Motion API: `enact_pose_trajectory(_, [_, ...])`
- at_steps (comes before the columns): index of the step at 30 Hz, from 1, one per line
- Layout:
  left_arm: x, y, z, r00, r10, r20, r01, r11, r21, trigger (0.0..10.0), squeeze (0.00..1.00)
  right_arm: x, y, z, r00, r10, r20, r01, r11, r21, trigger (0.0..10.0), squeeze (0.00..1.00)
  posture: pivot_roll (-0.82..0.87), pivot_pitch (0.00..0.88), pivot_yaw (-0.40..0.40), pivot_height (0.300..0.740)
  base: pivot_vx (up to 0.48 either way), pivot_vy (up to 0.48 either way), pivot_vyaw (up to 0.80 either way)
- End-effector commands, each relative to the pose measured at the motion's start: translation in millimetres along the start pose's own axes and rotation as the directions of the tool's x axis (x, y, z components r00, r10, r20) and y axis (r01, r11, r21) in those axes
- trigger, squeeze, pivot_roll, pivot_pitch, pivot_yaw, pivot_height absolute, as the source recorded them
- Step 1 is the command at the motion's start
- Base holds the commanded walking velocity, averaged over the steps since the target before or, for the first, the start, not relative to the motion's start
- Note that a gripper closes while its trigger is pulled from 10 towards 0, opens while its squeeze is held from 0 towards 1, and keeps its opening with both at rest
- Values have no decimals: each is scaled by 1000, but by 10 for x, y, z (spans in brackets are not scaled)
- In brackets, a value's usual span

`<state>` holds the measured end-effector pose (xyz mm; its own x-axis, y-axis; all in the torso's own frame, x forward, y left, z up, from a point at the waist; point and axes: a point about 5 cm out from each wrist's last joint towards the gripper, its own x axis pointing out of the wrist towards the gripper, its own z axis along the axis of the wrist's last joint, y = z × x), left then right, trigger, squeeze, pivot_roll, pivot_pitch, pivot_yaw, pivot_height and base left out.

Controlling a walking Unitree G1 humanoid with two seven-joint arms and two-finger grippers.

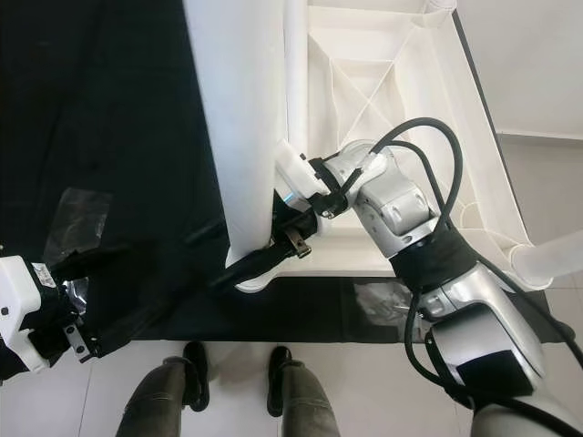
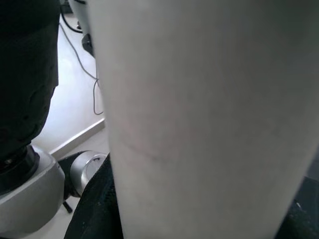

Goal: Building children table

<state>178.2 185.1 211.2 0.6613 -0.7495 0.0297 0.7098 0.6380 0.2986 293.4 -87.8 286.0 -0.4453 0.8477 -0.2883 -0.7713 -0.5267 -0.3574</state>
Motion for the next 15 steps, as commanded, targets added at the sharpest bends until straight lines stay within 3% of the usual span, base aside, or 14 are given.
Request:
enact_pose_trajectory(1, [-8, -59, 11, 1000, -29, -7, 29, 1000, -5, 10000, 0, 20, 86, -204, 998, 30, -57, -26, 996, 82, 10000, 0, 118, 448, -102, 740, 0, 0, 0])
enact_pose_trajectory(10, [-2, -82, -3, 1000, -30, -8, 30, 1000, -10, 10000, 0, 2, 96, -243, 992, 48, -120, -42, 998, 52, 10000, 0, 117, 442, -101, 740, 0, 0, 0])
enact_pose_trajectory(15, [9, -88, -8, 999, -34, -10, 34, 999, -9, 10000, 0, -25, 121, -265, 997, 19, -77, -14, 998, 63, 10000, 0, 119, 435, -100, 740, 0, 0, 0])
